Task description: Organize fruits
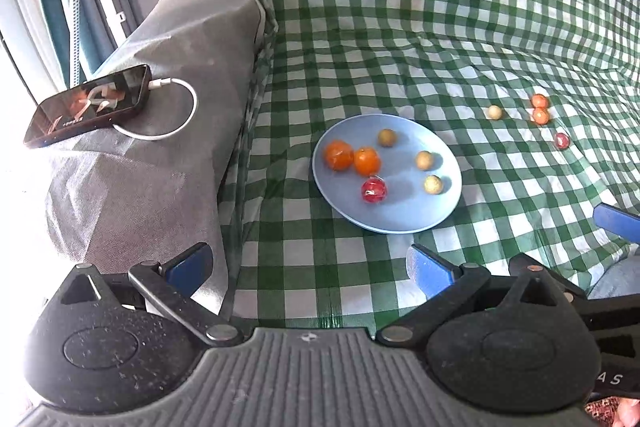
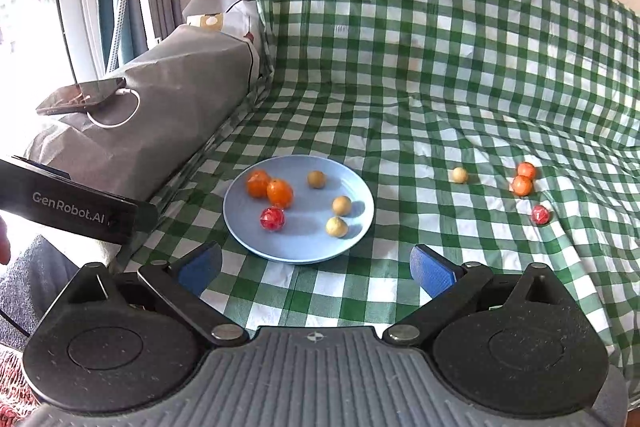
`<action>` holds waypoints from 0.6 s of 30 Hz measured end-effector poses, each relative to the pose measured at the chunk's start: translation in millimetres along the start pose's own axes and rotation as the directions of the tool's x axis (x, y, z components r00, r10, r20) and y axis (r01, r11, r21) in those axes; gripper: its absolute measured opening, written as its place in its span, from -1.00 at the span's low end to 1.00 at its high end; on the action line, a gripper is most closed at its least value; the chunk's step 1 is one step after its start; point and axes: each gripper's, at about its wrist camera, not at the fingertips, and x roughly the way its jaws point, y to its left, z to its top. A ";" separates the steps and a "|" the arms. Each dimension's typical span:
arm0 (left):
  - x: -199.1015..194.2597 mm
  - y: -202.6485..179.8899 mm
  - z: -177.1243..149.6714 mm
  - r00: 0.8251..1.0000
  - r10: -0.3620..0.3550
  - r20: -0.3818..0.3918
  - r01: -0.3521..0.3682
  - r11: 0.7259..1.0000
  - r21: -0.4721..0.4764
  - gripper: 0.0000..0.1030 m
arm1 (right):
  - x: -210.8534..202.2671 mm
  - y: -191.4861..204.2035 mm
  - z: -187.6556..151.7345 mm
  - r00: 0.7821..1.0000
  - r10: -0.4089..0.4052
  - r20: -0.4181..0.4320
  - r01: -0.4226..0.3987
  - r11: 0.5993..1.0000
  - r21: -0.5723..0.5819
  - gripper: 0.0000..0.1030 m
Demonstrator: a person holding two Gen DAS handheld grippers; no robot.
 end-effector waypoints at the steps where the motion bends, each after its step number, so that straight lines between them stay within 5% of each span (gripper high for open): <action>1: -1.0 -2.3 0.2 1.000 0.002 0.001 -0.002 1.000 0.006 0.99 | -1.8 -0.7 -0.6 1.000 -0.002 0.006 0.002 1.000 0.004 0.94; 18: 18.5 -35.8 12.8 0.998 0.012 -0.065 -0.008 0.998 0.066 0.99 | 7.8 -29.7 -10.3 1.000 0.020 -0.013 -0.018 0.991 0.135 0.94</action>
